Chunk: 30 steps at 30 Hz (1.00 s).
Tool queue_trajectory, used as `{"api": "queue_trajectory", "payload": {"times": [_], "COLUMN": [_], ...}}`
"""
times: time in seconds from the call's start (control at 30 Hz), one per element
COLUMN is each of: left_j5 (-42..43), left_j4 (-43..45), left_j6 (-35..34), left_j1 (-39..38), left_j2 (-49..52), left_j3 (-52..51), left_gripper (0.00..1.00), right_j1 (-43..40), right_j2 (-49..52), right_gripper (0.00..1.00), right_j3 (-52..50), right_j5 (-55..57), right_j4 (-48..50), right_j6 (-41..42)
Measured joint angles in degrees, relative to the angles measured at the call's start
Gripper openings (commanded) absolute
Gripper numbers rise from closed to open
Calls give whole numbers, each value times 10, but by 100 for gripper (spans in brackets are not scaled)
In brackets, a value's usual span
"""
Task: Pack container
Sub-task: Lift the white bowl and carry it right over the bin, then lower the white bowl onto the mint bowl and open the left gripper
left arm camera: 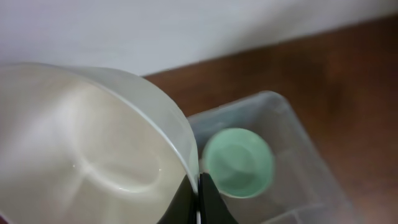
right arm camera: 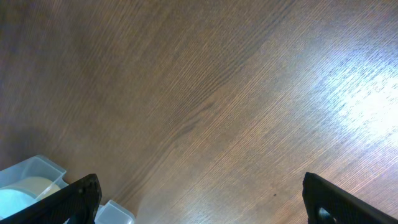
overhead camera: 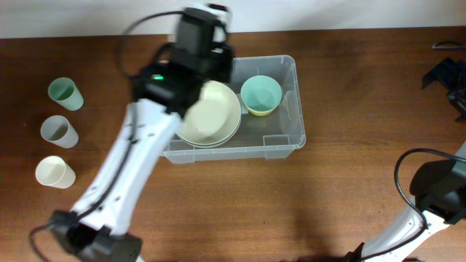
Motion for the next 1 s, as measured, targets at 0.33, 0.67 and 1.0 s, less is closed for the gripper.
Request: {"api": "queue_trajectory", "payload": {"times": [0.33,0.67,1.0], "left_j5": [3,25,48], "left_j4": [7,41,51], "left_j6": [23,47,58], "left_j1": [-66,-86,-86], "left_j2": [128,172,219], "left_j3": [0,0,0], "left_gripper": [1,1,1], "right_j1": [0,0,0], "right_j2": [0,0,0], "right_gripper": [99,99,99], "right_j3": [0,0,0], "right_j5": [0,0,0], "right_j4": [0,0,0], "right_j6": [0,0,0]}}
